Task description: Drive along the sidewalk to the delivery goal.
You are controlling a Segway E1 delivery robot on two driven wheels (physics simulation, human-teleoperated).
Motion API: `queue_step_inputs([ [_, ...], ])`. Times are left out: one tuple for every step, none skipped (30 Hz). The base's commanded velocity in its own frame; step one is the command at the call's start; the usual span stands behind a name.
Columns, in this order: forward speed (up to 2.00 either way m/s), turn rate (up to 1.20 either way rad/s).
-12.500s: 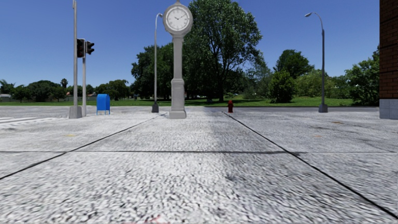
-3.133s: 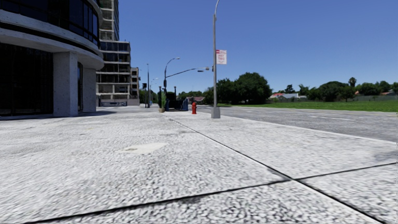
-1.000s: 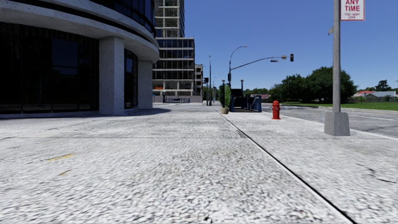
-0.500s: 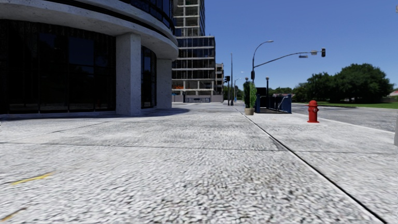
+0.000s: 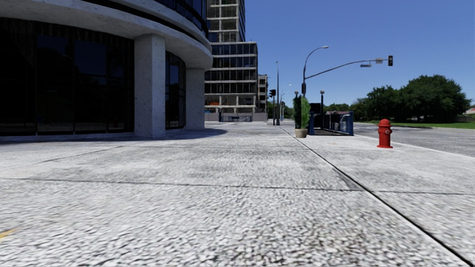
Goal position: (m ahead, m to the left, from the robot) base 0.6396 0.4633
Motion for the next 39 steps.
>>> queue_step_inputs([
  [0.46,0.00],
  [0.46,0.00],
  [0.46,0.00],
  [0.46,0.00],
  [0.39,0.00],
  [0.31,0.00],
  [0.23,0.00],
  [0.18,0.00],
  [0.12,0.00],
  [0.12,0.00],
  [0.00,0.00],
  [0.00,0.00],
  [0.00,0.00],
  [0.00,0.00],
  [0.00,0.00],
  [0.00,0.00],
  [0.00,0.00],
  [0.00,0.00],
  [0.00,0.00],
  [0.00,0.00],
  [0.00,0.00],
  [0.00,0.00],
  [0.00,0.00],
  [0.00,0.00],
  [0.00,0.00],
  [0.00,0.00],
  [0.00,0.00],
  [0.00,0.00],
  [0.00,0.00],
  [0.00,0.00],
  [0.00,0.00],
  [0.00,0.00],
  [0.00,0.00],
  [0.00,0.00],
  [0.00,0.00],
  [0.00,0.00],
  [0.00,0.00],
  [0.00,0.00],
  [0.00,0.00],
])
